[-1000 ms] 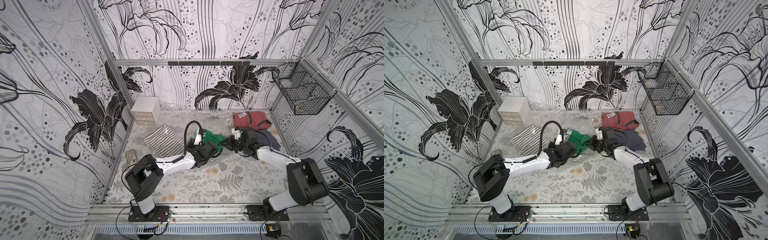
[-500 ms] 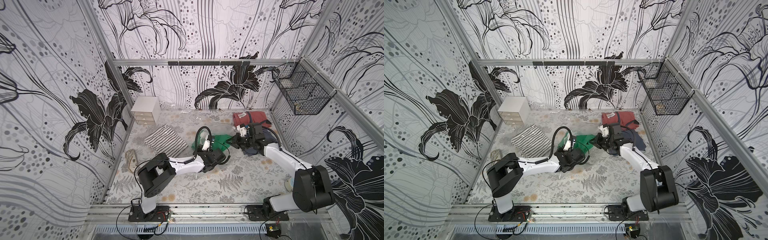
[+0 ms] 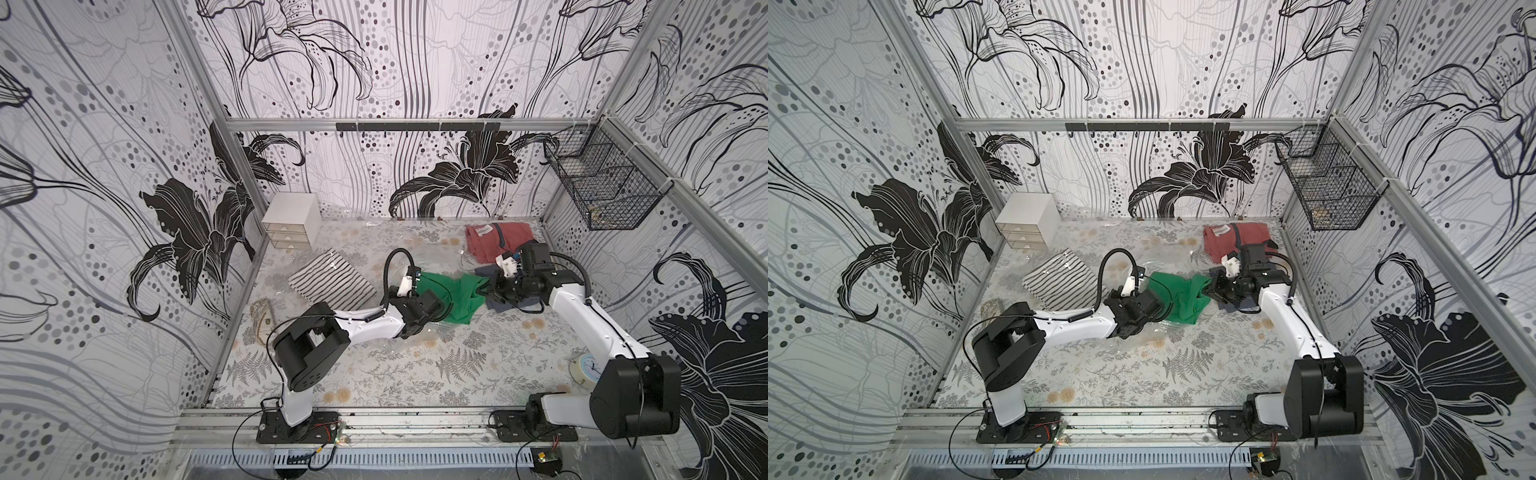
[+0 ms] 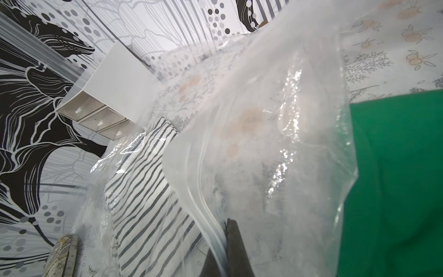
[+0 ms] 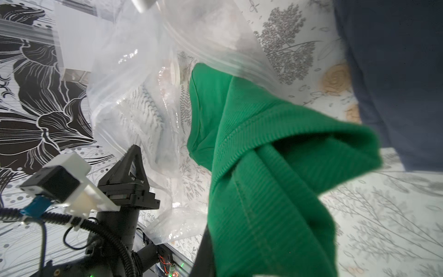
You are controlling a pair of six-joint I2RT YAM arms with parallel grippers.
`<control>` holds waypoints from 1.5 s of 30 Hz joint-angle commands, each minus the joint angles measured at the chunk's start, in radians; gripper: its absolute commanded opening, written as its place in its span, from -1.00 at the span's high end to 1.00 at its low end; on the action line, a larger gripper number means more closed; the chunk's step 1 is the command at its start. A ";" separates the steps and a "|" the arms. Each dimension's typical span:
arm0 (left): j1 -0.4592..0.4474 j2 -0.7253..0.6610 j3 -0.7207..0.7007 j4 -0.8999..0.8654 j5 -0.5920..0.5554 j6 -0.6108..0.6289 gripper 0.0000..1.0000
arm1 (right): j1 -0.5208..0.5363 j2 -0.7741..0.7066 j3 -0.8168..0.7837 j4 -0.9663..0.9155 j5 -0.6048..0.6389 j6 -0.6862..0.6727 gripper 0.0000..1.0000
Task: Take the tank top out of the vacuum bag
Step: Take out the tank top from the vacuum bag.
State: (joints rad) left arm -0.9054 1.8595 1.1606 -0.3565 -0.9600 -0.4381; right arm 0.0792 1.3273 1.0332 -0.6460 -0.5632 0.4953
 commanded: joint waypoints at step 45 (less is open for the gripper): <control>0.015 -0.095 -0.073 0.069 0.036 0.040 1.00 | -0.038 0.292 0.272 -0.621 0.950 -0.166 1.00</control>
State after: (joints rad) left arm -0.9028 1.8248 1.1107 -0.3115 -0.9211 -0.4137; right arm 0.0727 1.5600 1.2675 -1.1858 0.2626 0.3634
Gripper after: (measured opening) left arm 0.046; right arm 0.064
